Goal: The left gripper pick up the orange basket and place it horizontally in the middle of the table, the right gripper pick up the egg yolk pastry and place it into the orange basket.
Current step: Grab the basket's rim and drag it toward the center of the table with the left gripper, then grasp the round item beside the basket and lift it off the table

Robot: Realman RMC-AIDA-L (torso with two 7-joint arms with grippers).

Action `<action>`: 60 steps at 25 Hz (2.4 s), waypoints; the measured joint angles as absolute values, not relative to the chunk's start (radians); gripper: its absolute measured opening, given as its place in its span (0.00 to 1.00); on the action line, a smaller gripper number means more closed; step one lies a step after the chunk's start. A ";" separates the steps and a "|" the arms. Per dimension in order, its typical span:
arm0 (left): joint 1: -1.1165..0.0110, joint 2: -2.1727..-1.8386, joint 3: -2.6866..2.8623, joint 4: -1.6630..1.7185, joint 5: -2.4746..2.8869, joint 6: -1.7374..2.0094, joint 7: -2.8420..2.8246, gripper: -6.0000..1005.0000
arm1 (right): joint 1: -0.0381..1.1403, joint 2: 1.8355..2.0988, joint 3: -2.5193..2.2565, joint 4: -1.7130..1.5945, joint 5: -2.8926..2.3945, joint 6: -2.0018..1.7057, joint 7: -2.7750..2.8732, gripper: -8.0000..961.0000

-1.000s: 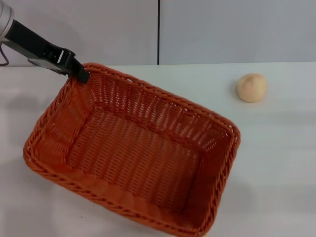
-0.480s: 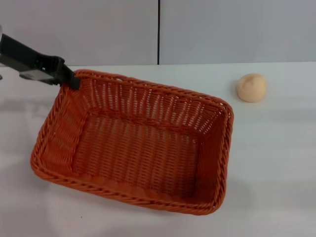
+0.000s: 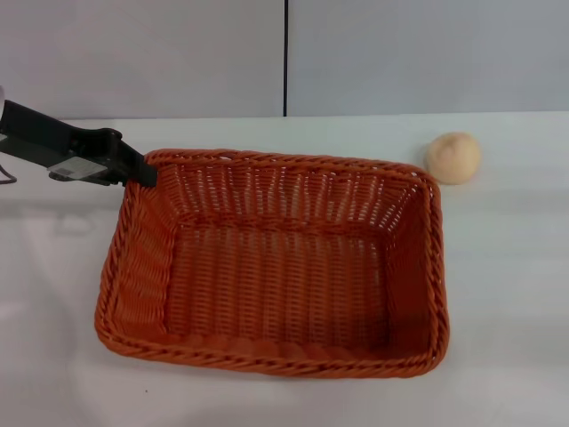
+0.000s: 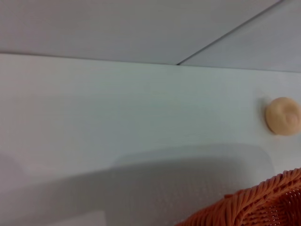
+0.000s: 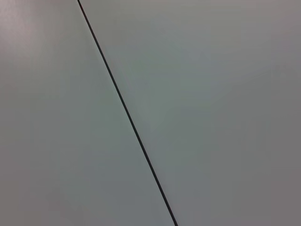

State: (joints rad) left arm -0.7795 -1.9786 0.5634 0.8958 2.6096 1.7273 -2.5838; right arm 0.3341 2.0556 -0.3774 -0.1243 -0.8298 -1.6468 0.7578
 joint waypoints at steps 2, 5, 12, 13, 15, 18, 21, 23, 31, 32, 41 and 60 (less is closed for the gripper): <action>-0.772 -1.980 0.563 0.896 2.603 1.722 -2.585 0.23 | 0.335 2.055 -0.377 -0.124 -0.831 -1.646 0.758 0.64; -0.753 -1.993 0.565 0.896 2.589 1.706 -2.585 0.23 | 0.340 2.055 -0.378 -0.124 -0.835 -1.638 0.758 0.64; -0.733 -2.014 0.571 0.896 2.587 1.683 -2.586 0.24 | 0.341 2.055 -0.379 -0.124 -0.838 -1.634 0.758 0.64; -0.731 -2.015 0.571 0.896 2.587 1.682 -2.586 0.24 | 0.341 2.055 -0.379 -0.124 -0.838 -1.634 0.758 0.64; -0.730 -2.017 0.570 0.896 2.587 1.682 -2.585 0.24 | 0.341 2.056 -0.379 -0.124 -0.839 -1.629 0.758 0.64; -0.728 -2.019 0.568 0.896 2.587 1.681 -2.583 0.24 | 0.341 2.056 -0.379 -0.124 -0.840 -1.626 0.758 0.64; -0.726 -2.021 0.565 0.896 2.584 1.676 -2.580 0.25 | 0.341 2.056 -0.379 -0.124 -0.840 -1.624 0.758 0.64; -0.725 -2.022 0.565 0.896 2.583 1.670 -2.584 0.25 | 0.340 2.056 -0.379 -0.124 -0.840 -1.624 0.758 0.64; -0.724 -2.024 0.563 0.896 2.551 1.668 -2.587 0.26 | 0.341 2.056 -0.379 -0.124 -0.841 -1.623 0.758 0.64; -0.720 -2.021 0.563 0.896 2.536 1.670 -2.584 0.26 | 0.341 2.056 -0.379 -0.124 -0.841 -1.623 0.758 0.64; -0.705 -1.994 0.563 0.909 2.519 1.665 -2.578 0.67 | 0.346 2.054 -0.380 -0.125 -0.841 -1.610 0.766 0.64; -0.513 -2.036 0.413 0.899 1.706 1.536 -1.854 0.81 | 0.406 1.877 -0.561 -0.567 -1.532 -1.422 1.633 0.64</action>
State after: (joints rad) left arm -0.5134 -2.0356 0.4129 0.8990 1.7056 1.5365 -1.8538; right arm 0.4058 1.8769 -0.5610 -0.5667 -1.5320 -1.4218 1.6329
